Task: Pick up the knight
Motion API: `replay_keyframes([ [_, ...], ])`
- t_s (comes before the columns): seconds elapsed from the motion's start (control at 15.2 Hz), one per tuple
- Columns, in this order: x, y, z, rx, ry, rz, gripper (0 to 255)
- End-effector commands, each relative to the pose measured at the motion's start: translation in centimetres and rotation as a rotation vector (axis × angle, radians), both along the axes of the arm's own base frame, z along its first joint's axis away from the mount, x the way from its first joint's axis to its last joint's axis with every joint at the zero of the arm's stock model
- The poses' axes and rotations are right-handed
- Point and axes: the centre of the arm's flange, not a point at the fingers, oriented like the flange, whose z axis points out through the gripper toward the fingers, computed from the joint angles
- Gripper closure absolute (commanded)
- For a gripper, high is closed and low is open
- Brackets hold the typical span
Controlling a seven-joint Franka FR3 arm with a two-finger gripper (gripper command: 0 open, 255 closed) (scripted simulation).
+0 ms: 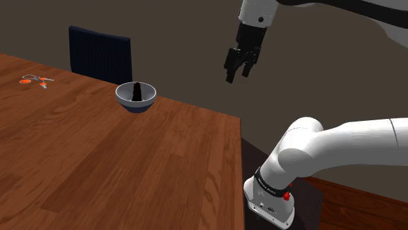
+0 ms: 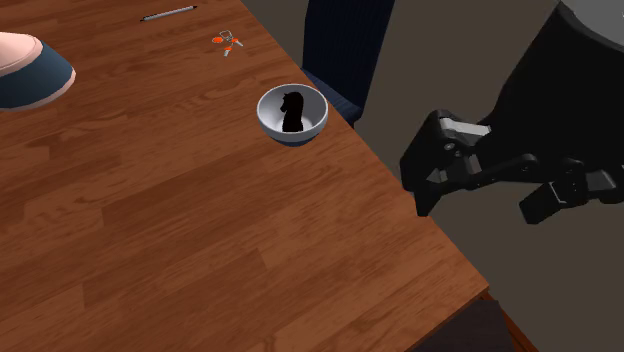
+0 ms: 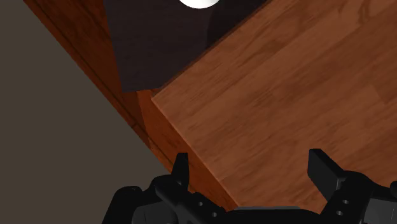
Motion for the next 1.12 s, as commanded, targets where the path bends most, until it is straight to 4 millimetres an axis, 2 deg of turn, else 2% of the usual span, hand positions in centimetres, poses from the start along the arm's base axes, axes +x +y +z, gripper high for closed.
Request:
replay_keyframes([
  [0.0,0.0,0.0,0.0,0.0,0.0,0.0,0],
  [0.53,9.2,3.5,-3.1,0.021,-0.01,0.16,0],
  [1.06,17.7,8.5,-6.0,0.042,-0.02,0.32,0],
])
